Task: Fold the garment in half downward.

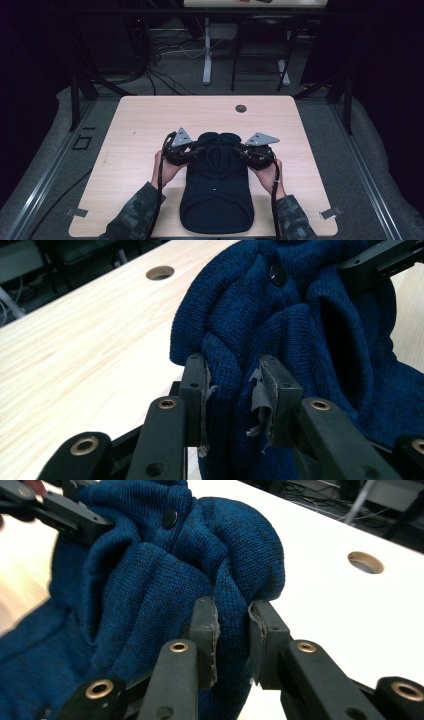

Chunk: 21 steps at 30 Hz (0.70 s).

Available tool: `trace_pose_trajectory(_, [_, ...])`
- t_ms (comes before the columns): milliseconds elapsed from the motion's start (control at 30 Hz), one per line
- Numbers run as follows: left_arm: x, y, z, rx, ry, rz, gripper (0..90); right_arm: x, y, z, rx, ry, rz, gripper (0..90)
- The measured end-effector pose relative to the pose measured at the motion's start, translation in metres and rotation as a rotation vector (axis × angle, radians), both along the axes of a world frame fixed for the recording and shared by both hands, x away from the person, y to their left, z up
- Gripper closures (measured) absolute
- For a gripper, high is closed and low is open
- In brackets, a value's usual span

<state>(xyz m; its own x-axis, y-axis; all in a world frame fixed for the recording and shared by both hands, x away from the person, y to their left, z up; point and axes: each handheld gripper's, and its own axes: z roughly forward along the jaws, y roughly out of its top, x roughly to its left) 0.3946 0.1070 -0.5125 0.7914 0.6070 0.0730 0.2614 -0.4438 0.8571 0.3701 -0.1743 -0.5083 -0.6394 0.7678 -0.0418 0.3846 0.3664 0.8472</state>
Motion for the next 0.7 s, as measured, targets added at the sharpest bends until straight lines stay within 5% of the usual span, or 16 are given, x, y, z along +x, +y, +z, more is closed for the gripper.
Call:
trace_pose_trajectory(267, [-0.007, -0.001, 0.004, 0.018, -0.074, -0.017, 71.1, 0.007, -0.010, -0.002, 0.093, 0.111, 0.009, 64.2])
trace_pose_trajectory(567, [-0.014, -0.004, 0.007, 0.032, -0.145, -0.045, 71.2, 0.010, -0.008, -0.005, 0.104, 0.158, -0.011, 54.9])
trace_pose_trajectory(700, [-0.013, -0.005, 0.007, 0.047, -0.133, -0.035, 71.1, 0.009, -0.006, -0.007, 0.093, 0.153, -0.033, 64.0])
